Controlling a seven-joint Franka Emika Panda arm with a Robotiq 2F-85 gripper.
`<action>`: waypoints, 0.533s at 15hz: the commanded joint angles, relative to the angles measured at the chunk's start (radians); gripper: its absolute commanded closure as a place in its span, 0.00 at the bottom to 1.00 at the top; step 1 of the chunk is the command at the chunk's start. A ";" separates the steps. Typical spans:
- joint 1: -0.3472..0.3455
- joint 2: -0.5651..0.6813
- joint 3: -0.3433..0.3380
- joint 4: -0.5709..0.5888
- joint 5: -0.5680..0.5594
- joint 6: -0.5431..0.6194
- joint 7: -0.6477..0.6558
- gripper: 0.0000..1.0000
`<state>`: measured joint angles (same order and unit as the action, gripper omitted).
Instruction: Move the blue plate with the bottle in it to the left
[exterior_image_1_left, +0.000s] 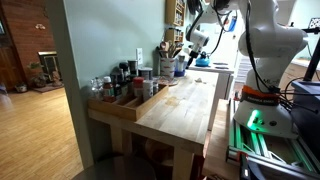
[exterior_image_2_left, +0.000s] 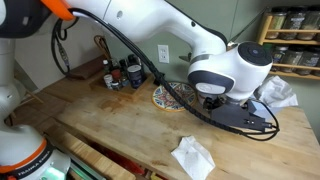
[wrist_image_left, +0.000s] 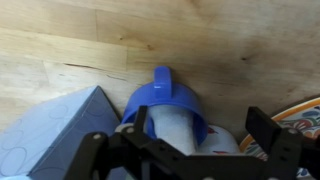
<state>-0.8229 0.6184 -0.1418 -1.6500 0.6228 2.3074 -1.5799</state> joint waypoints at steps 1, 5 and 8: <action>-0.067 0.072 0.052 0.091 0.012 0.005 -0.051 0.00; -0.102 0.119 0.085 0.145 -0.004 -0.011 -0.068 0.00; -0.111 0.149 0.100 0.169 -0.014 -0.002 -0.063 0.00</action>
<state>-0.9049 0.7176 -0.0718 -1.5338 0.6203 2.3129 -1.6248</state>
